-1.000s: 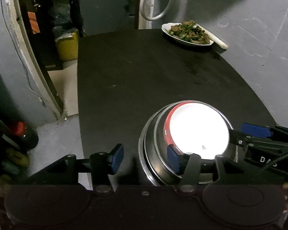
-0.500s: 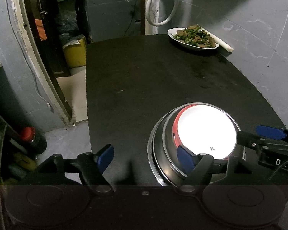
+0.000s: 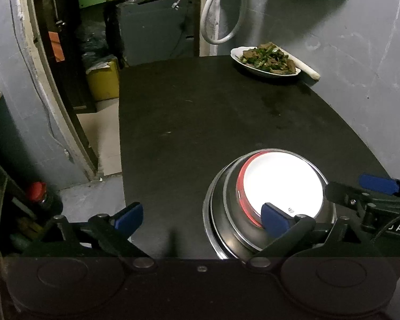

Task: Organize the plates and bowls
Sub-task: 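Open both tools and release the bowl stack on the plates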

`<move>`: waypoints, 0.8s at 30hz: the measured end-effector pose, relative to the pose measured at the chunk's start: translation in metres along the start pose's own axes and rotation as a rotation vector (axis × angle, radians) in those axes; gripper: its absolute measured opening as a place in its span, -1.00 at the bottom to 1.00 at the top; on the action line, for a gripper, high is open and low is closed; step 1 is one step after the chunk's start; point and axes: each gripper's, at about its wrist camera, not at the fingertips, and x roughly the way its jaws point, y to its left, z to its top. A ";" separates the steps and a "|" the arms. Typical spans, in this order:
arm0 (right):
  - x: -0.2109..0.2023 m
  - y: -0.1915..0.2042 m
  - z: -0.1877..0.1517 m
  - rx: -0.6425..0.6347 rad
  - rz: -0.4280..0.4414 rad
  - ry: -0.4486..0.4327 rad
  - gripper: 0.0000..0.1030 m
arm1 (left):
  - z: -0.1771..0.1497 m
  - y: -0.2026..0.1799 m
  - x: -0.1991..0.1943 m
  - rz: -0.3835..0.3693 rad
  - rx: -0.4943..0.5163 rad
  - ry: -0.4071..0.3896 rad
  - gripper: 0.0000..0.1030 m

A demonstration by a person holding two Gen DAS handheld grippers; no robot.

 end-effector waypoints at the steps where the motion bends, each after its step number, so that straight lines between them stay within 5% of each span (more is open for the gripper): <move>1: 0.000 0.000 0.000 0.000 0.000 -0.001 0.67 | 0.000 0.000 0.000 0.002 -0.003 -0.002 0.86; 24: -0.003 -0.008 0.004 0.061 -0.013 -0.043 0.99 | -0.002 0.015 -0.005 0.042 -0.079 -0.048 0.98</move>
